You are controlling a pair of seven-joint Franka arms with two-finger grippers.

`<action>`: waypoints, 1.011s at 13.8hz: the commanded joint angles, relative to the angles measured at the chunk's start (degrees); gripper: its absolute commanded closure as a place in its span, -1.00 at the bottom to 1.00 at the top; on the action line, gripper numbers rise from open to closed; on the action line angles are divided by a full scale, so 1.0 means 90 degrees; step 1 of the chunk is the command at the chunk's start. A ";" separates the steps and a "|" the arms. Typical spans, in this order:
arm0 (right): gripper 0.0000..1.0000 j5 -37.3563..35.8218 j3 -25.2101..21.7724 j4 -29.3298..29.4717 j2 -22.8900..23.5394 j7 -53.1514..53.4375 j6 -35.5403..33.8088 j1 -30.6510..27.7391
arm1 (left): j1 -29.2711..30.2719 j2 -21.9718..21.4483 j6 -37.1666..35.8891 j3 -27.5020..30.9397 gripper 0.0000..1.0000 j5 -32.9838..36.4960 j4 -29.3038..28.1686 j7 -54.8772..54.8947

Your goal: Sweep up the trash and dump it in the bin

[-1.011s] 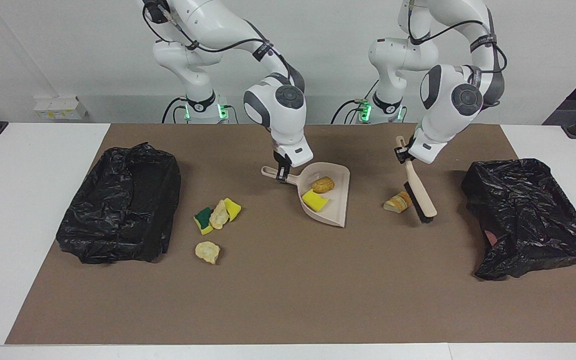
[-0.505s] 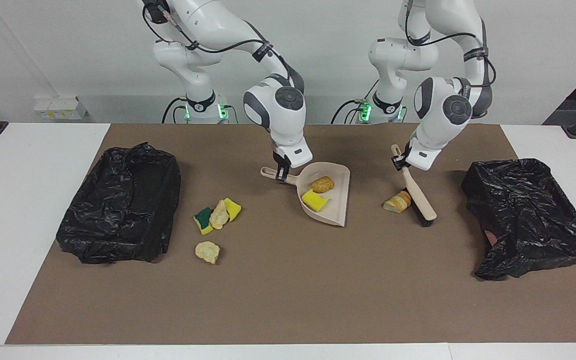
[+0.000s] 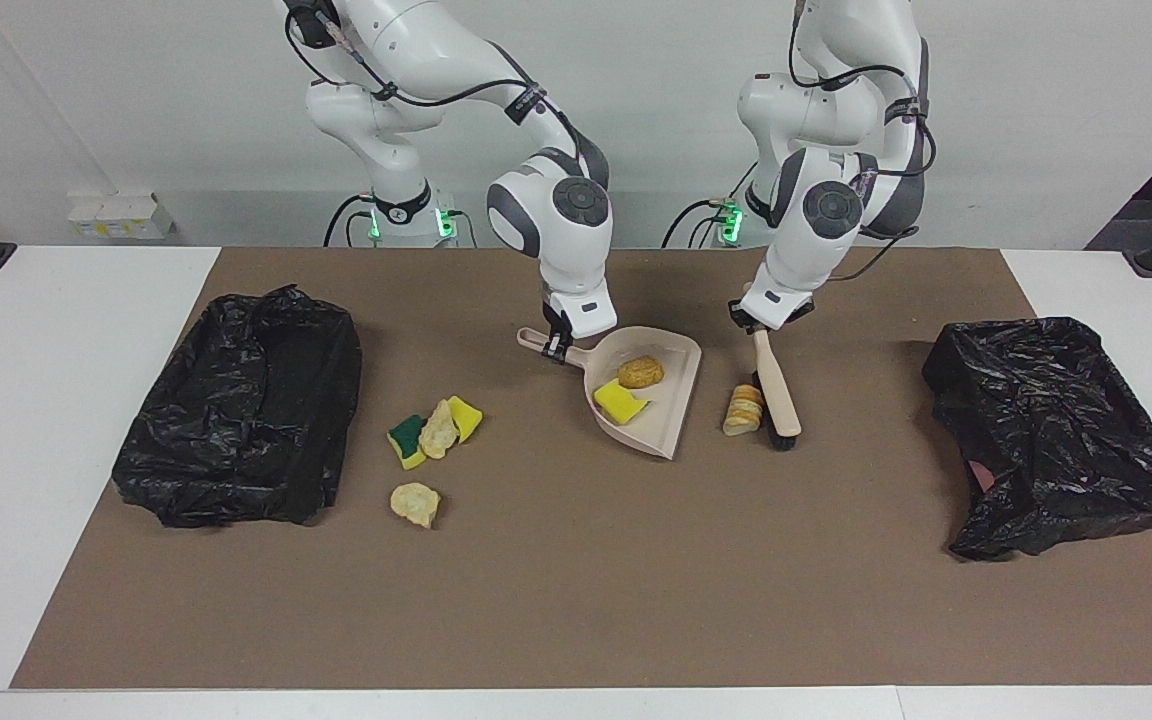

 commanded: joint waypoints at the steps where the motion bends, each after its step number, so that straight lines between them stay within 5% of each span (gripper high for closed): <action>1: 1.00 -0.0118 0.0038 0.0076 -0.0005 0.0092 -0.0284 -0.0043 | -0.0037 -0.0059 0.0187 0.0083 1.00 0.0082 -0.0092 0.0202; 4: 1.00 -0.0382 0.0126 0.0612 -0.0005 0.0062 -0.1319 0.0045 | 0.0031 -0.0010 0.0265 0.0103 1.00 0.0082 -0.0062 0.0503; 14: 1.00 -0.0392 0.0457 0.0555 -0.0054 0.0928 -0.1719 0.0132 | -0.0291 -0.0020 0.0344 -0.0034 1.00 -0.0045 -0.0062 0.0768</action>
